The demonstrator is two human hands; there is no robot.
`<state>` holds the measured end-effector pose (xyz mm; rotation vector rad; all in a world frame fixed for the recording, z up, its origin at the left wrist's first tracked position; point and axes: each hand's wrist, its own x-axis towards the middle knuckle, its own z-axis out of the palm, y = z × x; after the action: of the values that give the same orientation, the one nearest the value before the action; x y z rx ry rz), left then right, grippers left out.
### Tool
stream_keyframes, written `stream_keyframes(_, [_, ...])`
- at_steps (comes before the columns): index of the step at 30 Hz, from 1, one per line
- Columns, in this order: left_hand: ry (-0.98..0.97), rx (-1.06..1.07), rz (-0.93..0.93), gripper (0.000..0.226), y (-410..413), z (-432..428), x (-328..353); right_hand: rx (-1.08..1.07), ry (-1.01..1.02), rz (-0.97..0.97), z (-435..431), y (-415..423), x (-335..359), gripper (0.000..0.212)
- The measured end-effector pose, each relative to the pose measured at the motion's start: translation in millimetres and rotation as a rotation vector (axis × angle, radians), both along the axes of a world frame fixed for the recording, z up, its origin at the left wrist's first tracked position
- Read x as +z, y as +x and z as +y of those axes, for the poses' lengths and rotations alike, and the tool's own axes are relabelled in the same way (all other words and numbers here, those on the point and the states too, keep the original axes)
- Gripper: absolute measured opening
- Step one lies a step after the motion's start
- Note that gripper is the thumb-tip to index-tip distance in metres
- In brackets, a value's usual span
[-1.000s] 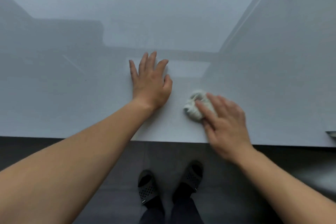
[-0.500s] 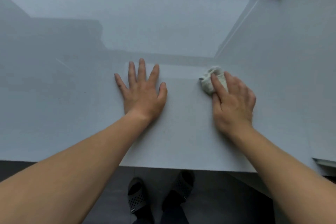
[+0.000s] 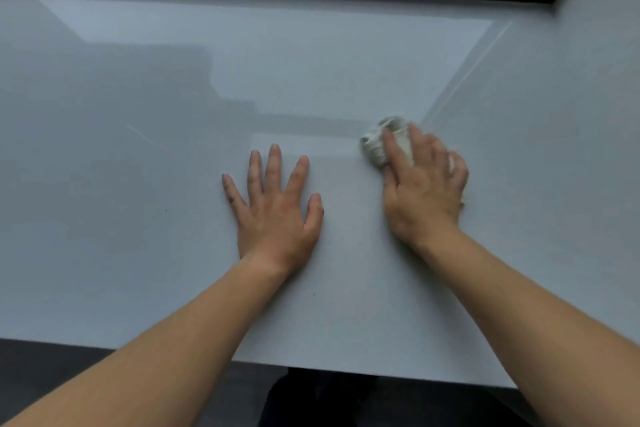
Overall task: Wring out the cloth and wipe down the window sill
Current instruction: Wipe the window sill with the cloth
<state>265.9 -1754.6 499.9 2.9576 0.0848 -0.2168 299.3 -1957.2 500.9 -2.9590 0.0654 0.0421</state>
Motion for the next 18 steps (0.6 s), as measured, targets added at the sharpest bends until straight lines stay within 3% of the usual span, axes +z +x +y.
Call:
stream_keyframes(4, [-0.071,0.024,-0.015,0.062,0.3,-1.7,5.3,0.352,0.017,0.049,-27.0,8.0,4.6,0.052])
stream_keyframes(10, [-0.213,-0.041,-0.135,0.055,75.3,-18.9,16.1,-0.069,0.016,-0.007,-30.0,89.5,0.7,0.054])
stream_keyframes(15, [-0.172,-0.142,-0.081,0.055,155.8,-35.2,10.4,0.331,0.009,0.026,-34.9,82.0,-0.4,0.052])
stream_keyframes(18, [-0.143,-0.205,-0.034,0.055,185.7,-48.8,5.3,0.161,-0.001,-0.014,-61.9,133.0,-1.3,0.051])
